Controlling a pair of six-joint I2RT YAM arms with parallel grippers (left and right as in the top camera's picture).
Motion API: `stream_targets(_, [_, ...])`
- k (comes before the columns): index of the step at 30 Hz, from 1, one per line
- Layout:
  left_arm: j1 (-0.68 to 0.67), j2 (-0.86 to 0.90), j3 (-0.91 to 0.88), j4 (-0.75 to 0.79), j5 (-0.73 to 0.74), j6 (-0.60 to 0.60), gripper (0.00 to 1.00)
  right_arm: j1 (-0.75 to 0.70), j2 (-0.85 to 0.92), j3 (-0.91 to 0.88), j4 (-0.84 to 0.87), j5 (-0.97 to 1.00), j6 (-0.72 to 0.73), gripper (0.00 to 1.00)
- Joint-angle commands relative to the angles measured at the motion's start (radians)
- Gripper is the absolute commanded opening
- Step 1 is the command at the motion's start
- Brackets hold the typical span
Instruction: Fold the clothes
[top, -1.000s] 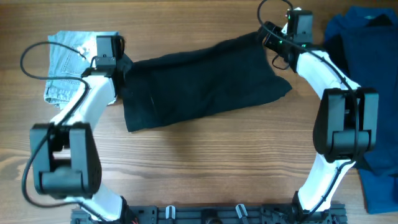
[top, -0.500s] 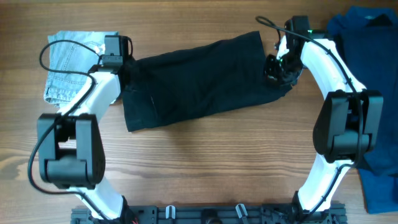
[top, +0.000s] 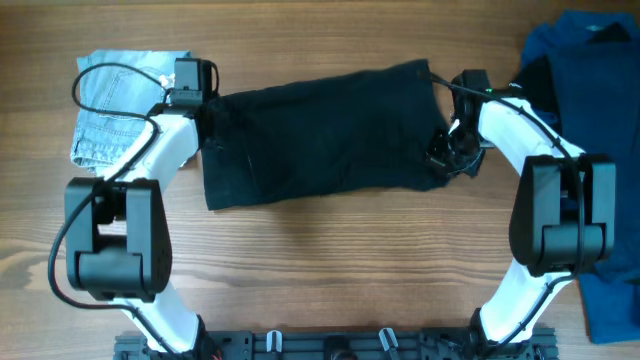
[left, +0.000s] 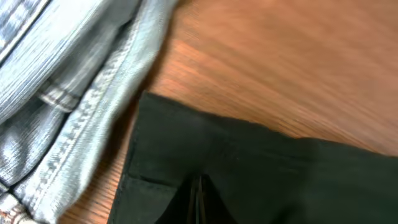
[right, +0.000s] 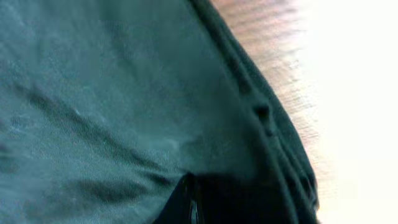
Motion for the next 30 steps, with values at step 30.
stream_targets(30, [-0.155, 0.111, 0.051, 0.077, -0.067, -0.052, 0.04, 0.031, -0.141, -0.227, 0.19, 0.11, -0.137, 0.04])
